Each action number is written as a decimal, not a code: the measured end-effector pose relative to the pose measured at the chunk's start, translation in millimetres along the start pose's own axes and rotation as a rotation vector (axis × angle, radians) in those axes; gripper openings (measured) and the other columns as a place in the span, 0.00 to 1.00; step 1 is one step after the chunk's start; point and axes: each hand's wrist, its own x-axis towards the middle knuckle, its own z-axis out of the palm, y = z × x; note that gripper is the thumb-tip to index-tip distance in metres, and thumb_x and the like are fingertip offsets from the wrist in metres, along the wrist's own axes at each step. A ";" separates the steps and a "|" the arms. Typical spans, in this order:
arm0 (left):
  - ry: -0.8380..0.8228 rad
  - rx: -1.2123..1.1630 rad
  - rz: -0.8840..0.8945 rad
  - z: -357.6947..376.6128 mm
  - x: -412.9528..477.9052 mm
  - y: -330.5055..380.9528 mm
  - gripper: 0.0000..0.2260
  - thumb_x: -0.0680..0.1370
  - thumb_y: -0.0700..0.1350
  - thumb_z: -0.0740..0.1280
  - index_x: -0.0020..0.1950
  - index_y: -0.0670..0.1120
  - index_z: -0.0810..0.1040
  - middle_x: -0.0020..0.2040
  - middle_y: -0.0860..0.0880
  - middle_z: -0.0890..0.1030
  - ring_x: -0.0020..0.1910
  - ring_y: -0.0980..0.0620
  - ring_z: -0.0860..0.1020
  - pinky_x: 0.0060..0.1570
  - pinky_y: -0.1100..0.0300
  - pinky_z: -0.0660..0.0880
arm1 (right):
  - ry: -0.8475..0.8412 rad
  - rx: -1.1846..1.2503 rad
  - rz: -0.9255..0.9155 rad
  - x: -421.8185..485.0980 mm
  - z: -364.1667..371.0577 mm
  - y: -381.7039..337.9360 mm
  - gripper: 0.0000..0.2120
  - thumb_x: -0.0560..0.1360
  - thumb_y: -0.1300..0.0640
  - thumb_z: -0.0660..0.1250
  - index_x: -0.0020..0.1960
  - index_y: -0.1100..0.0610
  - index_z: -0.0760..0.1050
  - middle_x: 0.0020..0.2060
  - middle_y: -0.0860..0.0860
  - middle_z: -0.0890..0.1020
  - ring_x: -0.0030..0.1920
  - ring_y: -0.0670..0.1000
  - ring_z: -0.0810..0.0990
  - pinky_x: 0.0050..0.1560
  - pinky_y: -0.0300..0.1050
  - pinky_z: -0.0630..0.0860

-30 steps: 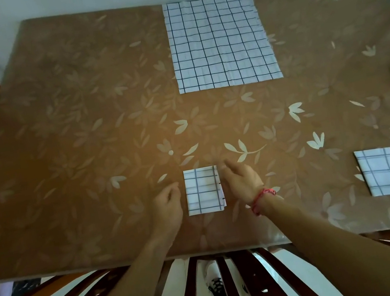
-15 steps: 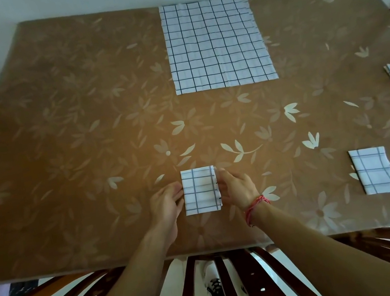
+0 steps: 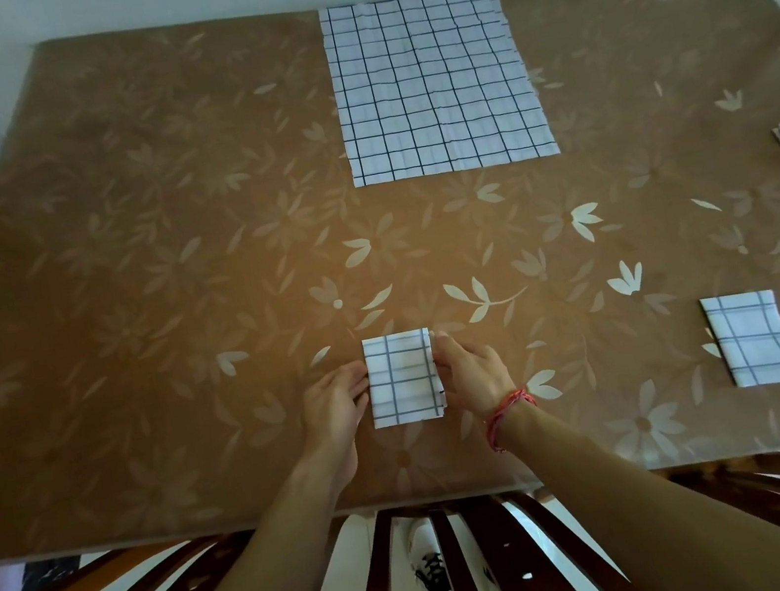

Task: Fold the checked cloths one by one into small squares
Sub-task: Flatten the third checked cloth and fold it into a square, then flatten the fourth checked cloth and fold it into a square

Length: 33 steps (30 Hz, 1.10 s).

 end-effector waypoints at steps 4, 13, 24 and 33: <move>-0.005 0.011 0.002 0.8 -0.9 -0.1 0.09 0.82 0.39 0.60 0.47 0.45 0.79 0.52 0.47 0.81 0.57 0.50 0.78 0.63 0.54 0.73 | -0.013 -0.011 -0.007 0.6 -0.9 0.3 0.19 0.73 0.39 0.61 0.50 0.51 0.83 0.46 0.49 0.85 0.50 0.53 0.83 0.56 0.58 0.78; -0.008 0.073 0.019 0.0 -0.7 0.7 0.09 0.82 0.40 0.60 0.58 0.41 0.78 0.56 0.45 0.80 0.59 0.49 0.77 0.65 0.53 0.72 | -0.058 -0.022 0.023 5.2 -3.3 1.0 0.22 0.67 0.35 0.62 0.51 0.47 0.83 0.46 0.48 0.86 0.52 0.53 0.83 0.57 0.58 0.78; -0.038 0.359 0.229 11.1 -12.9 18.2 0.11 0.83 0.46 0.60 0.44 0.56 0.77 0.46 0.58 0.79 0.49 0.59 0.76 0.50 0.62 0.71 | 0.013 -0.116 -0.045 -9.6 -41.2 -20.4 0.08 0.78 0.48 0.62 0.48 0.45 0.80 0.45 0.45 0.82 0.49 0.48 0.79 0.57 0.48 0.76; -0.064 0.904 0.633 41.3 -37.9 47.5 0.15 0.81 0.52 0.61 0.68 0.54 0.73 0.63 0.58 0.74 0.62 0.59 0.71 0.66 0.56 0.67 | 0.065 -0.492 -0.194 -32.7 -100.1 -49.0 0.26 0.79 0.40 0.57 0.73 0.48 0.65 0.66 0.49 0.75 0.66 0.51 0.73 0.65 0.44 0.68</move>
